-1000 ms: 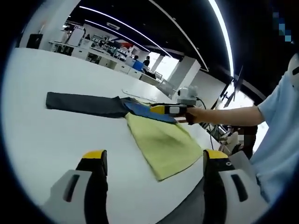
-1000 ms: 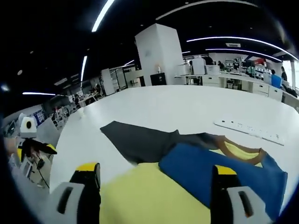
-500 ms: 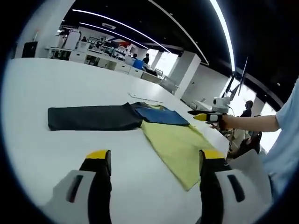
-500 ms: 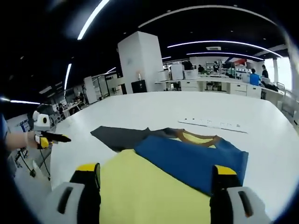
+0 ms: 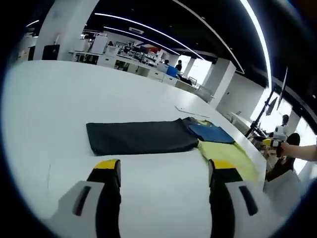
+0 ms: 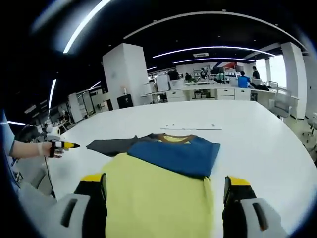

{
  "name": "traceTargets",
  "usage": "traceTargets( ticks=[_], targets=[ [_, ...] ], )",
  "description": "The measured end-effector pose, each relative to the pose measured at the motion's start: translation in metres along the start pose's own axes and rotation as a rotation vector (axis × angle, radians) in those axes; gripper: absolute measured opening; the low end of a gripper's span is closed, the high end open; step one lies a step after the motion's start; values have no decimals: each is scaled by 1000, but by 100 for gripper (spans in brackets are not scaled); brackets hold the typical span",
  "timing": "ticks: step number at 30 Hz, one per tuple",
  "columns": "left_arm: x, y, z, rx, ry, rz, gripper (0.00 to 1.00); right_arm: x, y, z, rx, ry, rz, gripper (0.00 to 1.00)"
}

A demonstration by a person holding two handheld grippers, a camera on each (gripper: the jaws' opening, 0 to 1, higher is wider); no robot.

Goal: Fold the garment on the visible template until the final outline fits inside the template.

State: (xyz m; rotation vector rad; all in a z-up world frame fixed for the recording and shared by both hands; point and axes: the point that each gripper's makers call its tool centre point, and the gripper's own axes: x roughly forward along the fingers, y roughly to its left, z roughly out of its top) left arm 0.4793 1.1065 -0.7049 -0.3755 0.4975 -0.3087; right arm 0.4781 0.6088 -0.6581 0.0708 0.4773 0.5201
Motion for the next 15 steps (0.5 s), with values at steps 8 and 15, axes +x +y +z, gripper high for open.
traceTargets(
  ticks=[8, 15],
  targets=[
    [13, 52, 11, -80, -69, 172, 54, -27, 5, 0, 26, -28, -61, 99],
    [22, 59, 2, -89, -35, 180, 51, -45, 0, 0, 41, -37, -97, 99]
  ],
)
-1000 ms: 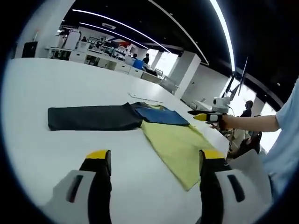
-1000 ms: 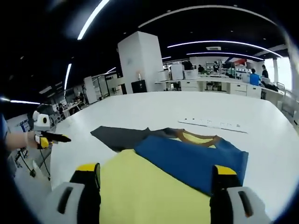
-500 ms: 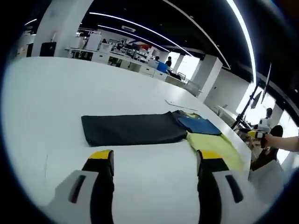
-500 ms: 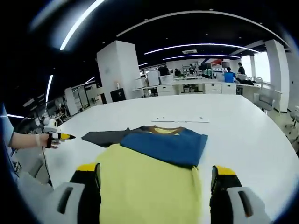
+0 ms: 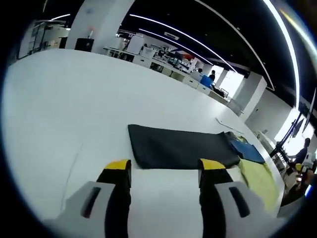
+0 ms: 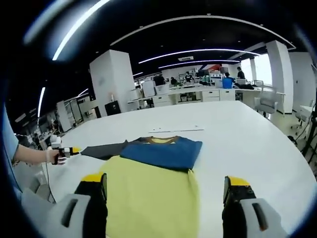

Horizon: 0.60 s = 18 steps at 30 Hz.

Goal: Fold the garment on the visible template until the final outline fits inside the template.

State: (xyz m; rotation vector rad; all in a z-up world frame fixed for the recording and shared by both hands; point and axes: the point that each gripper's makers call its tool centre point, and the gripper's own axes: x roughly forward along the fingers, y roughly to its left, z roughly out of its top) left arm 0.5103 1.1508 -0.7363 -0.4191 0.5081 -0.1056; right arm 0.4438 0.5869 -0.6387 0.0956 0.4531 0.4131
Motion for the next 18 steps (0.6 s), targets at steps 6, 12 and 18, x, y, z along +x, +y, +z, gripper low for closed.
traceTargets(
  ticks=[6, 12, 18],
  targets=[
    [3, 5, 2, -17, -9, 17, 47, -13, 1, -6, -18, 31, -5, 99],
    [8, 14, 1, 1, -3, 58, 35, -26, -4, -11, 5, 29, -26, 98],
    [23, 35, 0, -37, -6, 82, 17, -39, -10, -11, 54, -3, -53, 98]
  ],
)
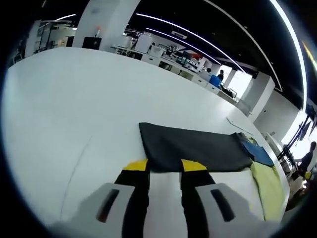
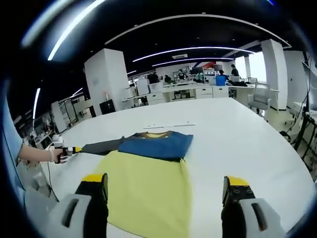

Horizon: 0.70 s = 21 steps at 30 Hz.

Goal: Fold the garment on the visible template until the final outline fits inside the template.

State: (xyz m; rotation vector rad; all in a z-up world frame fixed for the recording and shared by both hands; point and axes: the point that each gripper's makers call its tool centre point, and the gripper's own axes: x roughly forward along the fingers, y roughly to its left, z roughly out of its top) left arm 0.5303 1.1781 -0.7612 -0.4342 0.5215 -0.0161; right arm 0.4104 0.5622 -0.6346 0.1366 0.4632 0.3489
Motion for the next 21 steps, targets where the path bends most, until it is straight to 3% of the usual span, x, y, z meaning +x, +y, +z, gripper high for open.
traceTargets(
  ticks=[2, 3, 7, 10, 16, 21],
  targets=[
    [3, 2, 0, 0, -2, 2, 10, -3, -2, -2, -4, 1, -5, 97],
    [5, 2, 0, 0, -3, -3, 2, -5, -4, -4, -5, 9, -10, 97],
    [8, -12, 8, 5, -31, -48, 0, -11, -9, -8, 4, 9, -16, 96],
    [7, -34, 16, 63, -57, -93, 0, -16, -12, -7, 9, -9, -12, 96],
    [-1, -106, 42, 82, -128, -214, 0, -20, -20, -6, 3, -14, 58, 96],
    [-2, -166, 53, 144, -147, -252, 0, -20, -32, 0, -1, -36, 111, 96]
  ],
)
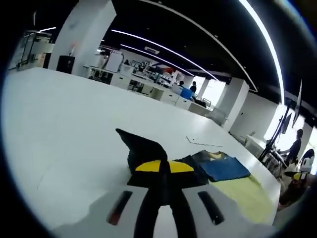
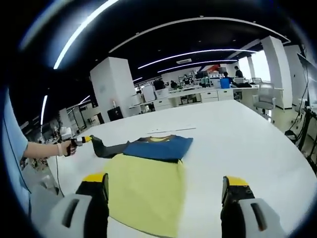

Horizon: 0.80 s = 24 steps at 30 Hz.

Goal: Fold the garment on the visible template until the final outline fits inside the template.

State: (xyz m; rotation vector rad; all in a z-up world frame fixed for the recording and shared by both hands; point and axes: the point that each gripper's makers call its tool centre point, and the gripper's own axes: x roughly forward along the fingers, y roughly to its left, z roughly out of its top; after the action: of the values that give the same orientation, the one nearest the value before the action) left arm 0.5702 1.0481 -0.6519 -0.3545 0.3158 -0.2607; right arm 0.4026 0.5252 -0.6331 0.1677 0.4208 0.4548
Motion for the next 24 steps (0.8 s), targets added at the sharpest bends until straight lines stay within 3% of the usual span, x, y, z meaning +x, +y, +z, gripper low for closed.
traceTargets(
  ticks=[6, 15, 19, 24],
  targets=[
    [28, -69, 12, 20, -16, -59, 0, -6, -23, -1, -41, 9, 56, 96],
    [76, -141, 17, 47, -15, -121, 0, -10, -55, 3, -16, -20, 92, 95],
    [96, -173, 11, 67, 3, -148, 0, -10, -71, -2, -7, -11, 98, 96],
    [116, -200, -6, 65, 34, -181, 0, -10, -77, -7, -3, 6, 98, 98]
  ],
)
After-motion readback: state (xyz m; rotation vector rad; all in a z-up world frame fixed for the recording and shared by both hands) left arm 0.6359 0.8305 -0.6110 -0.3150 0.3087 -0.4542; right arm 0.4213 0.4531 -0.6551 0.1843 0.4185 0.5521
